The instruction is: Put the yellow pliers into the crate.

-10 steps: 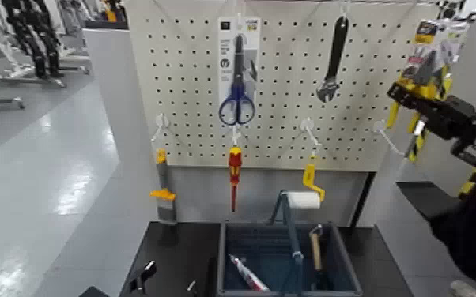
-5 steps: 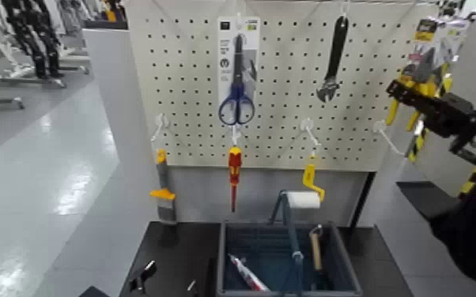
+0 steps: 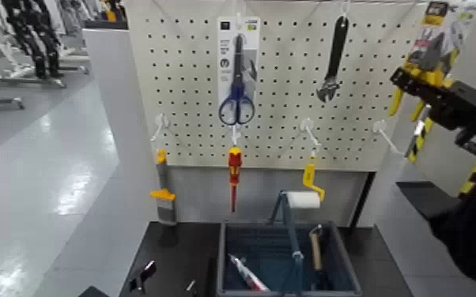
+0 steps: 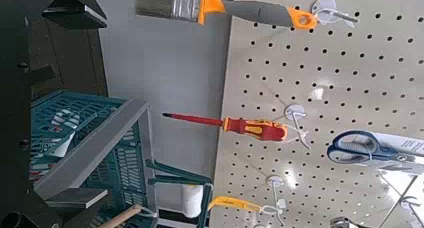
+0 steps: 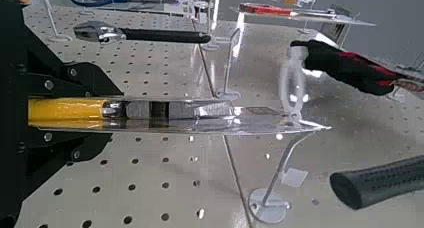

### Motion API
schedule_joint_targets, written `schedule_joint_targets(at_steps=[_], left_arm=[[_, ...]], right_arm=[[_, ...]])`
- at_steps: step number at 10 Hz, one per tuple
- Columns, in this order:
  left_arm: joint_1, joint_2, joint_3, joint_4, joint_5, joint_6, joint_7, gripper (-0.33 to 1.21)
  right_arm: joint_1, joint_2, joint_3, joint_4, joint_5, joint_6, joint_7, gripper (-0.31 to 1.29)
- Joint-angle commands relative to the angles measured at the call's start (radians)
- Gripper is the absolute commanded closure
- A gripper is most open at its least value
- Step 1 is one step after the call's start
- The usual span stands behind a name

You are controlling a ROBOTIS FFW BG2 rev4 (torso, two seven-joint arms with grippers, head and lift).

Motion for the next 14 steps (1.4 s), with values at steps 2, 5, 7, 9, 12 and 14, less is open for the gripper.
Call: schedule_joint_targets(at_steps=[2, 5, 7, 9, 12, 14], left_arm=[[0.000, 0.003, -0.002, 0.000, 0.000, 0.001, 0.000, 0.11], [0.000, 0.004, -0.003, 0.000, 0.000, 0.004, 0.000, 0.11], [0.000, 0.004, -0.005, 0.000, 0.000, 0.009, 0.002, 0.11], [0.000, 0.004, -0.006, 0.002, 0.000, 0.009, 0.003, 0.11], [0.000, 0.007, -0.011, 0.002, 0.000, 0.011, 0.005, 0.11], [0.000, 0.007, -0.011, 0.002, 0.000, 0.011, 0.006, 0.11]], right_arm=[[0.094, 0.047, -0.004, -0.166, -0.001, 0.035, -0.060, 1.13], [0.228, 0.129, 0.023, -0.275, 0.056, 0.074, -0.144, 1.13], [0.306, 0.178, 0.042, -0.329, 0.119, 0.087, -0.190, 1.13], [0.369, 0.208, 0.063, -0.338, 0.142, 0.104, -0.215, 1.13], [0.442, 0.240, 0.079, -0.336, 0.164, 0.130, -0.221, 1.13], [0.487, 0.251, 0.091, -0.342, 0.182, 0.147, -0.231, 1.13]])
